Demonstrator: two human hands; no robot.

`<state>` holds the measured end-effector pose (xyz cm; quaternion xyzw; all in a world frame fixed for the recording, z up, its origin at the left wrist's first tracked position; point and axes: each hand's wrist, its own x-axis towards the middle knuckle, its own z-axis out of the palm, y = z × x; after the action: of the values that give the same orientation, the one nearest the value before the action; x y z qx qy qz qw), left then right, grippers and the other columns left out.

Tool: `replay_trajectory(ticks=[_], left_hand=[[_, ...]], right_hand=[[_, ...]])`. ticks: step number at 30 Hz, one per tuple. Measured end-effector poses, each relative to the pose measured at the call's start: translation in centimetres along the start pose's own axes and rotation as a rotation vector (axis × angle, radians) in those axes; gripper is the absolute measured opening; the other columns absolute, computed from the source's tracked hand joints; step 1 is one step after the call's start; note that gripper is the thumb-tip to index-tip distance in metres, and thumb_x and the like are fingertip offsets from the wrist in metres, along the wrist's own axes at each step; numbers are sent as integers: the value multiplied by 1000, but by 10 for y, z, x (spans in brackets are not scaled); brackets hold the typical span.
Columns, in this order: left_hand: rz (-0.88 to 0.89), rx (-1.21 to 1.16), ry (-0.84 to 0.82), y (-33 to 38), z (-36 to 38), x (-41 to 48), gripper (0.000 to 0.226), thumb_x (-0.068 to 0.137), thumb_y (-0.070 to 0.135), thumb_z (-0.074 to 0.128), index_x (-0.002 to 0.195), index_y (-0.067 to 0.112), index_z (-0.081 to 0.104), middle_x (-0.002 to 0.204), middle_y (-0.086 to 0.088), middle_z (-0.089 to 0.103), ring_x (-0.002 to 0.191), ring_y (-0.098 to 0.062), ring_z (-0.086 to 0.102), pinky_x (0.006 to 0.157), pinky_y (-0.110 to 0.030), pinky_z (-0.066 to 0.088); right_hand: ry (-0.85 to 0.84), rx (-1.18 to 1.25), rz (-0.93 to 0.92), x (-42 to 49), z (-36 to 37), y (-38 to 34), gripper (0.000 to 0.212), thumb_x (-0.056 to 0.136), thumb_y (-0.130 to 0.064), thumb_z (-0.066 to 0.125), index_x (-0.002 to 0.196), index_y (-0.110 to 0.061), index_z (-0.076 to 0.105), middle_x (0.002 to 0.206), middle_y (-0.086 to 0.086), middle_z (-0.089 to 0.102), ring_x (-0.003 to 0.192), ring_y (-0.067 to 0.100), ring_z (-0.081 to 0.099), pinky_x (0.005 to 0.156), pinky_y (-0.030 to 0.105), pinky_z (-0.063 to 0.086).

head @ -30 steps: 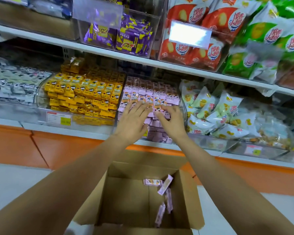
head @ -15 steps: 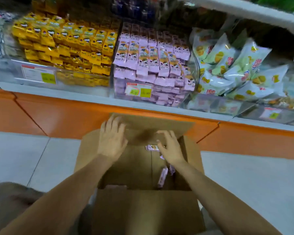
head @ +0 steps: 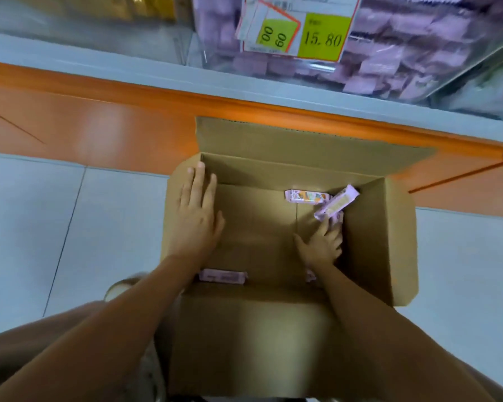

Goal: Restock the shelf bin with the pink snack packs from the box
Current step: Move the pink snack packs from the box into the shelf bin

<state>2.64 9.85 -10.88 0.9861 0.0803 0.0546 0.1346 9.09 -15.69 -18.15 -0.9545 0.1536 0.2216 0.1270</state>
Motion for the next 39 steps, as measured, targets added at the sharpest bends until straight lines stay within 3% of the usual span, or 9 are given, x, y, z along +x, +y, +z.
replay_trajectory(ticks=[6,10,13,16,25,30,33,36,39], left_hand=[[-14,-42,-7,0,-1,-1,62,85,14,57,143,1,39,157,-21,20,146,-37,16,116,-49,23],[-25,-34,-14,1,-3,-2,60,86,14,56,143,1,40,157,-20,21,146,-37,17,116,-50,26],[-29,-32,-22,3,-3,-2,59,87,14,55,143,2,40,158,-20,20,146,-36,17,116,-48,23],[-35,-39,-18,2,-2,-1,59,88,14,54,143,2,39,158,-19,19,146,-35,16,117,-47,22],[-33,35,-30,4,-6,-2,54,86,13,57,138,3,47,158,-20,20,146,-36,18,116,-48,22],[69,174,-12,8,-9,-2,41,79,13,57,120,6,61,154,-21,29,146,-36,20,118,-52,14],[230,161,-14,15,-6,2,31,77,16,54,103,7,67,140,-19,50,136,-37,36,111,-52,28],[299,22,-45,28,2,5,32,78,20,45,96,7,69,109,-14,65,108,-36,56,87,-43,42],[-62,-303,-235,48,12,6,24,89,18,49,102,11,67,96,-13,67,87,-33,61,74,-38,47]], right_hand=[[150,224,-400,-11,-14,-24,50,73,-40,46,110,-10,62,102,12,63,100,34,57,82,38,43],[381,149,-389,1,-26,-16,52,74,-30,53,120,-6,57,131,22,47,114,42,46,89,44,40],[51,53,-328,21,-22,-10,72,86,-26,61,150,-16,29,160,14,9,145,34,15,110,42,27],[-195,45,-399,18,-7,-18,70,89,-28,61,150,-19,26,161,8,4,145,27,20,111,37,30],[-207,-34,-497,5,1,-18,71,73,-30,78,134,-13,45,132,12,44,119,30,44,98,37,38],[-208,-24,-460,5,1,-17,42,78,-28,75,113,-10,59,112,9,53,105,26,49,83,33,40],[-271,96,-383,4,2,-20,29,83,-16,70,107,-5,60,95,7,58,89,22,56,68,24,38],[-328,242,-364,1,-2,-21,41,83,-15,69,121,-7,57,107,8,63,97,22,59,79,29,46],[-247,420,-437,-6,-13,-22,24,83,-9,69,107,-6,68,99,3,61,85,11,56,70,16,43]])
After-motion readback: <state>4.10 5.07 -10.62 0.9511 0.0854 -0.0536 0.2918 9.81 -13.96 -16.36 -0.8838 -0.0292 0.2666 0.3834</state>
